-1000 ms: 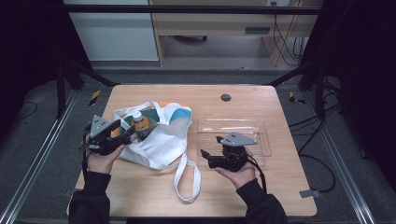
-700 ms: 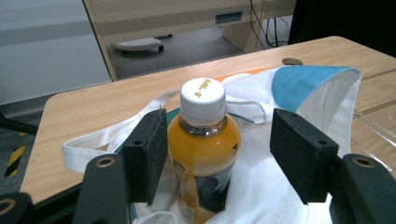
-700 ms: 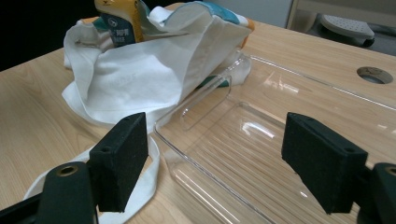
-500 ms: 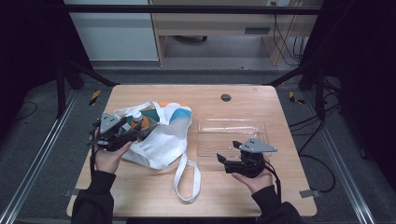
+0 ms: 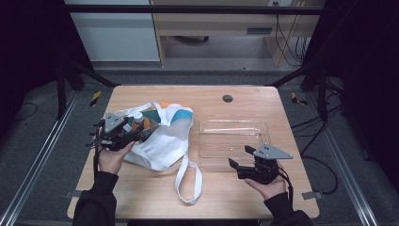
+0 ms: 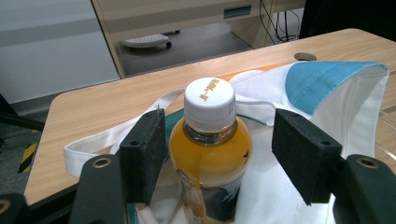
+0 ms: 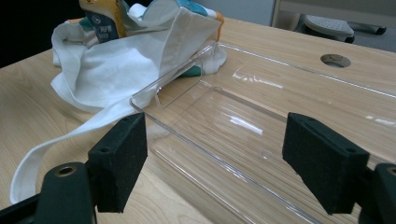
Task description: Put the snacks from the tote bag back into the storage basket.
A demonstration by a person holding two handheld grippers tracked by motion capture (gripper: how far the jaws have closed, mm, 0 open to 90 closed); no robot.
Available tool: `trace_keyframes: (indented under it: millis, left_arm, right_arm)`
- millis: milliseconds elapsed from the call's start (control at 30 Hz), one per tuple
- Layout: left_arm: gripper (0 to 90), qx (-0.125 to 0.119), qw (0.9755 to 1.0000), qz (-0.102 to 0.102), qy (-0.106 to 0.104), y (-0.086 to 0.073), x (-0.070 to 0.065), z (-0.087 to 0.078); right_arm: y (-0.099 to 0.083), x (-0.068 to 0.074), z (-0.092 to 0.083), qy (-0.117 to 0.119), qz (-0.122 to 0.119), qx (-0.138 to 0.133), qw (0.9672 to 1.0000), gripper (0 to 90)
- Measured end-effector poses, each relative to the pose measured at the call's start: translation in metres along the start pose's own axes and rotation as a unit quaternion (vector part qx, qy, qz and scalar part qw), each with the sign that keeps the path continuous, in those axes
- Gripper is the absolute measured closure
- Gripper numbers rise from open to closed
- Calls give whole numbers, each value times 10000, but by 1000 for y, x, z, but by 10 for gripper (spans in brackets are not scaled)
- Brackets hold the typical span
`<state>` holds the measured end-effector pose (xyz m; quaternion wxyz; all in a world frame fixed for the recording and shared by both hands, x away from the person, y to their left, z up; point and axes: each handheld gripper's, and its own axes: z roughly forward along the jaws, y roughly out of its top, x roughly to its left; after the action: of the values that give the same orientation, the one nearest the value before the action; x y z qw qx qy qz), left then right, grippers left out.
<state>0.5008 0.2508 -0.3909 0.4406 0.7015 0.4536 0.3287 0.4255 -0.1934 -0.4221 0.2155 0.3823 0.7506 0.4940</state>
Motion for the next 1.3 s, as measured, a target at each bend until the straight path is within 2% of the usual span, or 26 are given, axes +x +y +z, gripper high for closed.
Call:
trace_keyframes:
  millis: [533, 800, 933, 1233, 1300]
  left_arm:
    - [346, -6, 10000, -59, -3, -3, 5, 5]
    - [346, 6, 10000, -19, 18, -2, 4, 10]
    - [347, 9, 10000, -64, -14, -2, 5, 17]
    - [415, -129, 9999, -55, -73, 3, 4, 27]
    - [438, -151, 9999, -38, -12, 3, 4, 29]
  right_arm:
    - [-20, -10, -15, -94, -91, 7, 9999, 172]
    - [-28, -14, -25, -151, -13, -34, 9999, 162]
    - [-31, -17, -28, -194, 42, -26, 9998, 162]
    - [-31, -16, -26, -174, 64, -15, 9998, 162]
    - [-31, -16, -26, -173, 57, -4, 9998, 162]
